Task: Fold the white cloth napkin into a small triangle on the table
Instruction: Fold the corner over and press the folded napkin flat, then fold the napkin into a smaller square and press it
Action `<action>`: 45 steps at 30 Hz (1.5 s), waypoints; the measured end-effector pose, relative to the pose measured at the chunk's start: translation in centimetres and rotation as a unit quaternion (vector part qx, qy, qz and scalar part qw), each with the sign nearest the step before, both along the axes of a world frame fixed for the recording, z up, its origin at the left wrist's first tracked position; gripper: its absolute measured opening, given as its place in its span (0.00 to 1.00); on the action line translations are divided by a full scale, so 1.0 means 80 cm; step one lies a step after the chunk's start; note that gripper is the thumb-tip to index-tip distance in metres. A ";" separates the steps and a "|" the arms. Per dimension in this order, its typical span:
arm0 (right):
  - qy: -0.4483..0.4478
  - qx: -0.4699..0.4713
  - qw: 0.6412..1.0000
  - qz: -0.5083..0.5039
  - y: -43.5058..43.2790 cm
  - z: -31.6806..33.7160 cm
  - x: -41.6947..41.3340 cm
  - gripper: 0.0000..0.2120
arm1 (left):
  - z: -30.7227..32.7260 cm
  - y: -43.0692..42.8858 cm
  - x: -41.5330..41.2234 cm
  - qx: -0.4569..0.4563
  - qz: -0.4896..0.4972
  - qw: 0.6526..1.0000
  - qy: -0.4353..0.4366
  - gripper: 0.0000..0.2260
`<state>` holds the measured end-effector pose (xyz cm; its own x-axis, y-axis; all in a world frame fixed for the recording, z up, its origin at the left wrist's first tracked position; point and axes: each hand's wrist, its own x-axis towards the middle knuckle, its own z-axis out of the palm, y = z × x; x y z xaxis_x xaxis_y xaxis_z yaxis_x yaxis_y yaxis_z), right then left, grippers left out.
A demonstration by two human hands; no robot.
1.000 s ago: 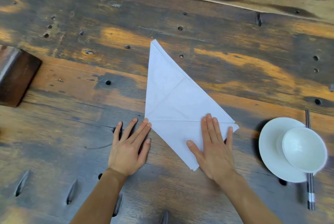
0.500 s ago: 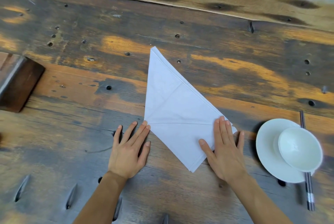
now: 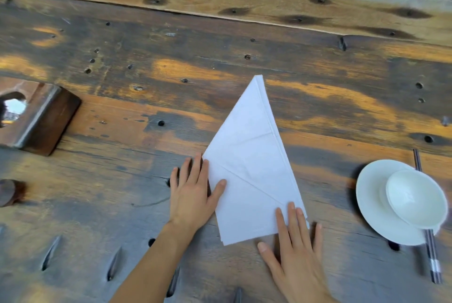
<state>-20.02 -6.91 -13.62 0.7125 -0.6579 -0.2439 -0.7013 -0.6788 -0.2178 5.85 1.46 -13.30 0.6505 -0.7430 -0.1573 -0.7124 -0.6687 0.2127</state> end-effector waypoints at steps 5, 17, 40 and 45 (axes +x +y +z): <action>-0.027 -0.013 0.999 0.015 0.024 0.014 0.002 0.39 | -0.004 -0.024 -0.003 0.005 -0.012 0.998 -0.062 0.26; -0.068 -0.020 0.997 0.040 0.032 0.008 -0.012 0.35 | -0.027 -0.003 -0.062 0.036 -0.097 0.995 -0.002 0.36; -0.183 0.240 0.900 -0.315 -0.287 0.034 0.240 0.17 | 0.033 -0.276 0.083 -0.038 0.060 0.962 0.263 0.15; -0.222 0.274 0.873 -0.338 -0.295 0.050 0.238 0.17 | 0.039 -0.288 0.083 -0.079 0.011 0.952 0.296 0.03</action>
